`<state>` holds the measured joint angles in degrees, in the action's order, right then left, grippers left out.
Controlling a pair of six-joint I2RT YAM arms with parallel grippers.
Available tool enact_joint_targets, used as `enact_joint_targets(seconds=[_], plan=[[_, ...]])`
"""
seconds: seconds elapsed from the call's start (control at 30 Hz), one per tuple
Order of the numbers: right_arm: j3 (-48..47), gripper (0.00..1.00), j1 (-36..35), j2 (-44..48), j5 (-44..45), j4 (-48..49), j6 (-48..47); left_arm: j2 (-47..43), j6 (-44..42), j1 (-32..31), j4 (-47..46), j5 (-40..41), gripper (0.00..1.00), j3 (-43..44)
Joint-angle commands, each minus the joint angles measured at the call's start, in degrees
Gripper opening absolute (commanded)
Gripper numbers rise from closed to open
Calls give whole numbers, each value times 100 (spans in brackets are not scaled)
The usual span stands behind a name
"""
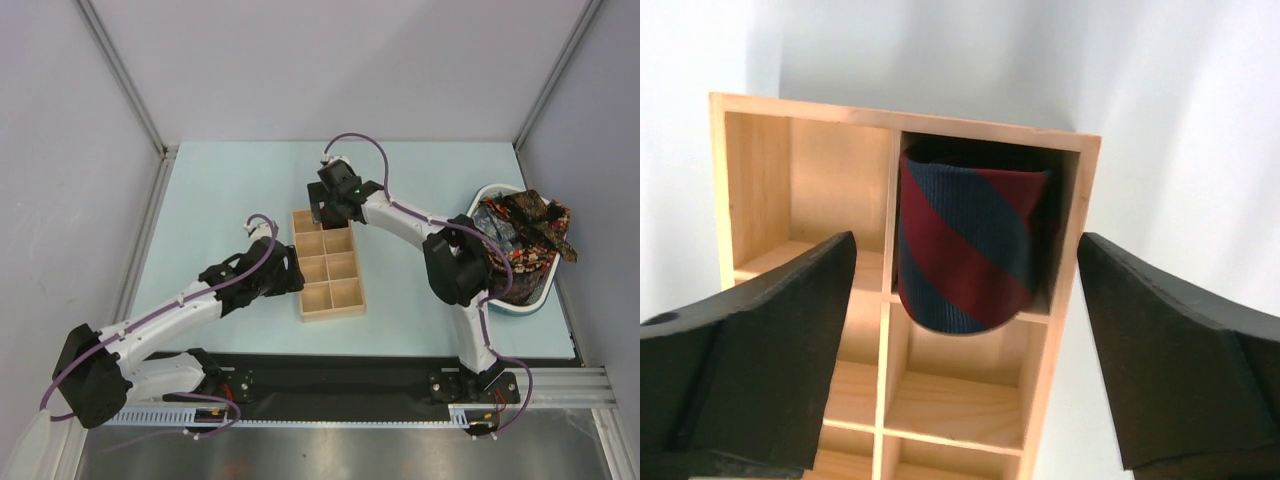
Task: Roll the ties
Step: Place the rolled tie into the container
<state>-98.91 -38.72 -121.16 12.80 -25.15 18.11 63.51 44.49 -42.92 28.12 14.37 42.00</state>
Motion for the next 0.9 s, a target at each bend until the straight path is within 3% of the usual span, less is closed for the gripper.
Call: enact_joint_targets(seconds=[0.0,0.13,0.2,0.5,0.67,0.8,0.87], plan=[[-190,100,-48,654,240,-87,-88,-172,-160,64,-69,92,78,212],[1035,100,-127,1638,468,797,-263,-470,-265,64,-569,119,83,-16],[1592,100,-214,2417,688,1142,-491,-724,-476,55,-1129,31,99,-339],[4765,100,-189,5109,935,1934,-537,-1796,-1012,20,-2837,285,100,-1692],[6584,100,-189,6751,593,3075,51,-2630,-1530,20,-3462,417,100,-2266],[7963,100,-215,7360,609,4111,263,-3202,-1961,20,-3559,505,100,-2757],[8159,100,-206,7466,767,4211,307,-3414,-2242,20,-3611,505,100,-2968]])
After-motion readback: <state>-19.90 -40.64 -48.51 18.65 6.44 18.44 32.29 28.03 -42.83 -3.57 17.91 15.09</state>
